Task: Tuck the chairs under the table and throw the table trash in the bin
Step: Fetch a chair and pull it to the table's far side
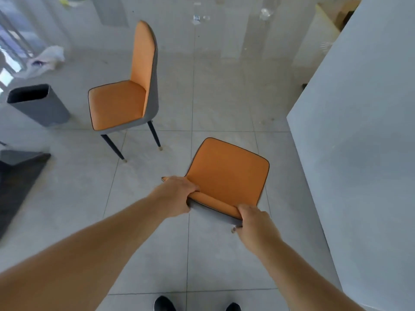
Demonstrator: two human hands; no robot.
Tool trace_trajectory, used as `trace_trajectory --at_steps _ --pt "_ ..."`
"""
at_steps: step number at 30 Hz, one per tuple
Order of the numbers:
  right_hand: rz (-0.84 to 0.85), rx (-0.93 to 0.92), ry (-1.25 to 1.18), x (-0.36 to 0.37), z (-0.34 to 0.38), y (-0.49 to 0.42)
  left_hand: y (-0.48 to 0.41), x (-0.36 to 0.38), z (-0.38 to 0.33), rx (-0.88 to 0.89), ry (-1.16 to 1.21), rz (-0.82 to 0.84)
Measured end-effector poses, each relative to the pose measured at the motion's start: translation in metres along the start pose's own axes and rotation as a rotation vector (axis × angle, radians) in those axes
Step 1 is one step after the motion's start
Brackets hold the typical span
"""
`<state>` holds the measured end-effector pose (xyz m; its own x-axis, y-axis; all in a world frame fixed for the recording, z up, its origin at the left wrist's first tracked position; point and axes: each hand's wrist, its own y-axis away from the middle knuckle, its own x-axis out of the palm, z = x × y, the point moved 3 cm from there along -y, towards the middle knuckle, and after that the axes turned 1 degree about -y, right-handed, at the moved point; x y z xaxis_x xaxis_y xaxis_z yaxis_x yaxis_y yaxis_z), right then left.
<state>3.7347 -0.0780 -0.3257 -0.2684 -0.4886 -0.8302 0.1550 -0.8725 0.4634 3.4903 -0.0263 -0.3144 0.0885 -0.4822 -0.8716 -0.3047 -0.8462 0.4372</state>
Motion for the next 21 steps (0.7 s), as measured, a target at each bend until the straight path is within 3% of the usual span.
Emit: trace_trajectory --at_steps 9,14,21 --pt "0.032 -0.103 0.069 -0.001 0.021 -0.014 0.024 0.020 0.024 -0.066 0.069 -0.034" --pt "0.073 -0.293 0.146 0.005 0.069 -0.032 0.082 0.038 0.056 -0.242 0.154 -0.093" --pt "0.180 -0.630 0.262 0.034 0.170 -0.046 0.184 0.065 0.096 -0.622 0.325 -0.156"
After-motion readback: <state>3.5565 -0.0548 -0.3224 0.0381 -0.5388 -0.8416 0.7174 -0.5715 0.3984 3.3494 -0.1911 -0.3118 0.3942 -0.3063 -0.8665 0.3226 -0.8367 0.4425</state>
